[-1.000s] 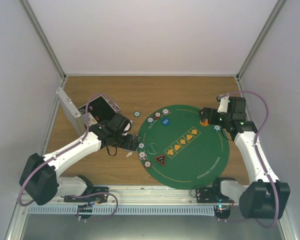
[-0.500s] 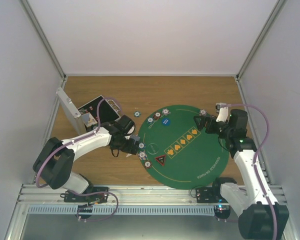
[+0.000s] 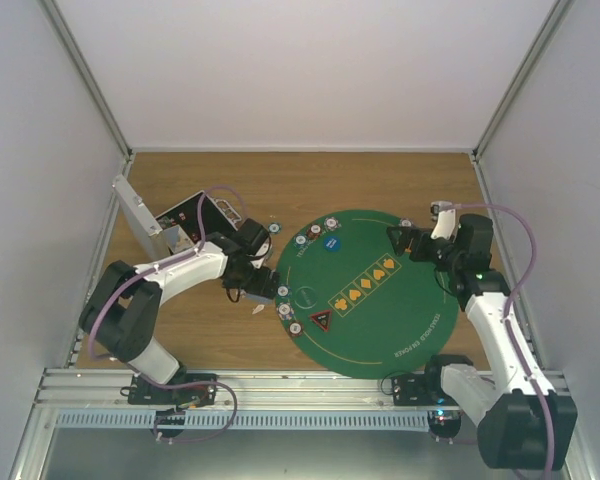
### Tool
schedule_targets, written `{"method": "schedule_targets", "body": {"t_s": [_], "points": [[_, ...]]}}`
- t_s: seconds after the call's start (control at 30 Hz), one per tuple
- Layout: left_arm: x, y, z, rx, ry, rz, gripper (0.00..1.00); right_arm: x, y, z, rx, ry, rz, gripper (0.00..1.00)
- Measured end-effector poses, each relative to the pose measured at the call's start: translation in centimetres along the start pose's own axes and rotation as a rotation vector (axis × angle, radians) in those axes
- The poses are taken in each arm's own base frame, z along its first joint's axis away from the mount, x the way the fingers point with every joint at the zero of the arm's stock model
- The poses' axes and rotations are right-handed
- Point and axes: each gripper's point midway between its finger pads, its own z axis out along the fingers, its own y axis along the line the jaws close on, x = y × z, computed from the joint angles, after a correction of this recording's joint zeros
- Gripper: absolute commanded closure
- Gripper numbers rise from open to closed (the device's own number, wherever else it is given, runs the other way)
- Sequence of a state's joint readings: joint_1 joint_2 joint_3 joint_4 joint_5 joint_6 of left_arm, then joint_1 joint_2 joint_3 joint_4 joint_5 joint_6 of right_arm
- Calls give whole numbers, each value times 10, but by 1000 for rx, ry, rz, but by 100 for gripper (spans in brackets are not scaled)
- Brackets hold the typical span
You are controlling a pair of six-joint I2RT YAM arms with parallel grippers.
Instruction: Distribute texas hold em gaming equipment
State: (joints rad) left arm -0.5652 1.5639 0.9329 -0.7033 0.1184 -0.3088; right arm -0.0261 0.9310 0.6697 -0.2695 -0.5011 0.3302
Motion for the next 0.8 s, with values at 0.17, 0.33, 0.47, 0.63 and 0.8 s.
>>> {"method": "schedule_targets", "body": {"t_s": [0.17,0.33,0.47,0.63,0.8], "points": [[-6,-2,5,8,16,34,1,1,-5,8,8,26,14,0],[-7,0,12,-10,43,65,1,4,-8,14,6,52,28,0],[-6,4,14,-27,57,89,1,7,-9,20,-5,75,40,0],[-4,8,16,-49,73,109,1,6,-8,22,-15,84,43,0],[-3,8,16,-49,80,127,2,5,-6,24,-31,90,44,0]]}}
